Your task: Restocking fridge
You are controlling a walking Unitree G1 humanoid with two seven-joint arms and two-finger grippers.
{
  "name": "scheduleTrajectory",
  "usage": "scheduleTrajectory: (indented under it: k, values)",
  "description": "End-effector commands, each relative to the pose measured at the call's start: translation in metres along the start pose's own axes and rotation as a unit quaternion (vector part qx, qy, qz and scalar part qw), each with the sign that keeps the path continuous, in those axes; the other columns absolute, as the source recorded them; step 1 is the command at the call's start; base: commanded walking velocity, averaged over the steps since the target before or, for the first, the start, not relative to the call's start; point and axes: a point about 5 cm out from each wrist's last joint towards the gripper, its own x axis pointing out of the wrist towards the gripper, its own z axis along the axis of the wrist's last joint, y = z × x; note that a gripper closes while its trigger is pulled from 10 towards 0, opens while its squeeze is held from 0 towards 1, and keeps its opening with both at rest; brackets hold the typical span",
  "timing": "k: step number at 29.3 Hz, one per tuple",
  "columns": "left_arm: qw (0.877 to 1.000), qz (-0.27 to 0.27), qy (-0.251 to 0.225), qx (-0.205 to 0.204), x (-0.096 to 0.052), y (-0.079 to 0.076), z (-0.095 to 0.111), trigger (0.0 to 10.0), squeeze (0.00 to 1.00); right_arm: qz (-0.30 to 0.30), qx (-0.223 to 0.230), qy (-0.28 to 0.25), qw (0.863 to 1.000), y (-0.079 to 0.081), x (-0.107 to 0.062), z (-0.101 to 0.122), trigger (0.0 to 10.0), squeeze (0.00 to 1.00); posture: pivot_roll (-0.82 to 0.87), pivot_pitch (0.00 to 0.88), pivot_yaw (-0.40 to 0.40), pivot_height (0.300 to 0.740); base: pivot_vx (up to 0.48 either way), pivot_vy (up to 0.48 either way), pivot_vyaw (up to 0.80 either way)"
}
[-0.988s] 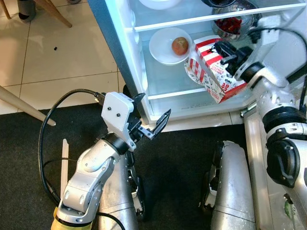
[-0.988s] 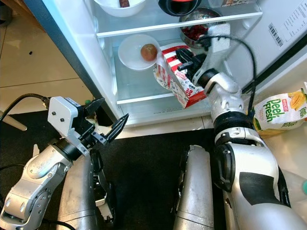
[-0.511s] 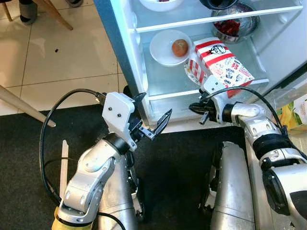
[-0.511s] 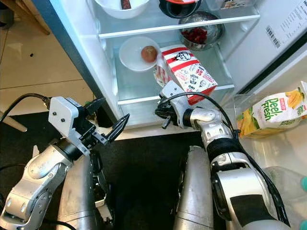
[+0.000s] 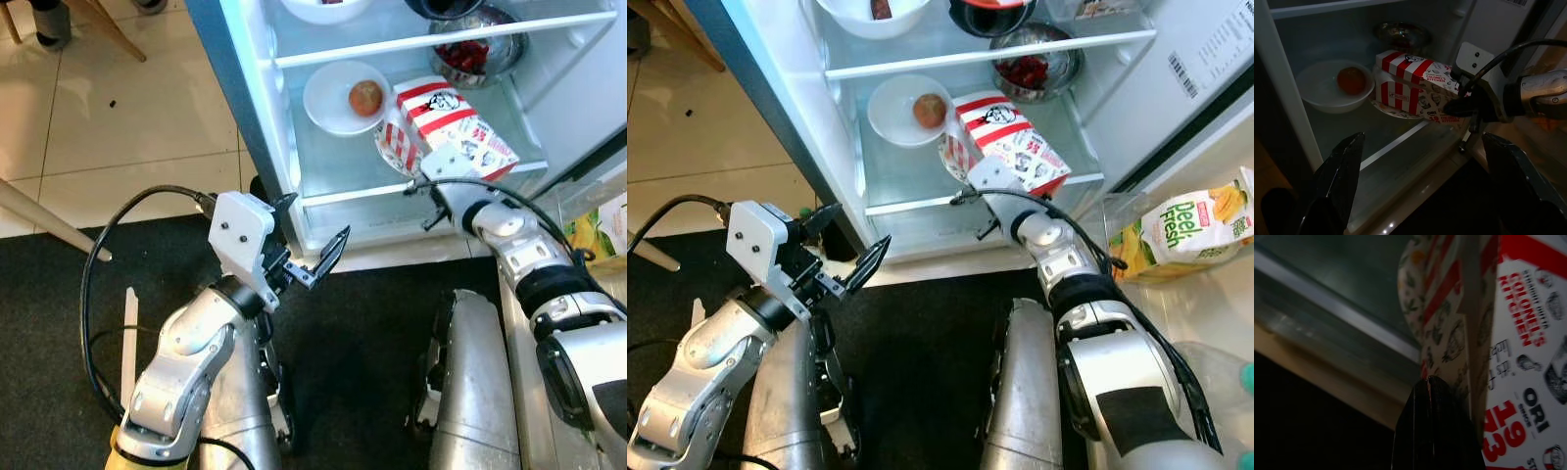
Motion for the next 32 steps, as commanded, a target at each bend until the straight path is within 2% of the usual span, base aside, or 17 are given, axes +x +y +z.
scheduleTrajectory:
  k: [1, 9, 14, 17, 22, 24, 26, 27, 28, 30, 31, 32]
  values:
    - [1.0, -0.001, 0.005, -0.007, -0.003, -0.004, -0.002, 10.0, 0.0, -0.009, 0.0, 0.016, 1.0, 0.002, 0.0, -0.01, 10.0, 0.0, 0.09, 0.473, 0.054, 0.5, 0.0, 0.0, 0.0]
    - [1.0, 0.0, 0.006, -0.007, -0.004, -0.004, 0.0, 10.0, 0.0, -0.076, -0.008, -0.004, 0.997, -0.018, -0.001, 0.008, 10.0, 0.0, 0.1, 0.484, 0.058, 0.5, 0.0, 0.0, 0.0]
    - [1.0, 0.0, 0.006, -0.007, -0.005, -0.003, 0.0, 10.0, 0.0, -0.09, -0.011, -0.014, 0.996, -0.02, -0.001, 0.015, 10.0, 0.0, 0.11, 0.494, 0.06, 0.5, 0.0, 0.0, 0.0]
    - [1.0, -0.001, 0.006, -0.007, -0.005, -0.004, 0.001, 10.0, 0.0, -0.107, -0.004, -0.047, 0.993, -0.021, 0.0, 0.031, 10.0, 0.0, 0.12, 0.501, 0.062, 0.5, 0.0, 0.0, 0.0]
    - [1.0, -0.002, 0.007, -0.007, -0.006, -0.006, 0.002, 10.0, 0.0, -0.119, 0.002, -0.069, 0.99, -0.022, 0.0, 0.044, 10.0, 0.0, 0.13, 0.502, 0.061, 0.5, 0.0, 0.0, 0.0]
    - [1.0, -0.001, 0.007, -0.008, -0.006, -0.006, 0.002, 10.0, 0.0, -0.105, 0.025, -0.077, 0.991, -0.021, 0.0, 0.047, 10.0, 0.0, 0.12, 0.501, 0.056, 0.5, 0.0, 0.0, 0.0]
    - [1.0, 0.0, 0.007, -0.008, -0.006, -0.006, 0.001, 10.0, 0.0, -0.049, 0.085, -0.089, 0.991, -0.014, 0.001, 0.047, 10.0, 0.0, 0.12, 0.501, 0.054, 0.5, 0.0, 0.0, 0.0]
    - [1.0, 0.0, 0.007, -0.008, -0.006, -0.006, 0.001, 10.0, 0.0, -0.019, 0.117, -0.1, 0.988, -0.011, 0.001, 0.047, 10.0, 0.0, 0.12, 0.499, 0.055, 0.5, 0.0, 0.0, 0.0]
    - [1.0, 0.0, 0.007, -0.009, -0.006, -0.007, 0.001, 10.0, 0.0, 0.035, 0.159, -0.12, 0.979, -0.007, 0.001, 0.048, 10.0, 0.0, 0.12, 0.499, 0.055, 0.5, 0.0, 0.0, 0.0]
    - [1.0, -0.001, 0.007, -0.01, -0.005, -0.007, 0.001, 10.0, 0.0, 0.126, 0.172, -0.139, 0.967, 0.0, -0.003, 0.041, 10.0, 0.0, 0.11, 0.494, 0.052, 0.5, 0.0, 0.0, 0.0]
    - [1.0, -0.001, 0.007, -0.01, -0.005, -0.007, 0.001, 10.0, 0.0, 0.149, 0.156, -0.134, 0.967, 0.002, -0.004, 0.035, 10.0, 0.0, 0.11, 0.495, 0.052, 0.5, 0.0, 0.0, 0.0]
    - [1.0, -0.002, 0.006, -0.01, -0.005, -0.007, 0.001, 10.0, 0.0, 0.153, 0.126, -0.102, 0.975, 0.003, -0.004, 0.02, 10.0, 0.0, 0.11, 0.497, 0.053, 0.5, 0.0, 0.0, 0.0]
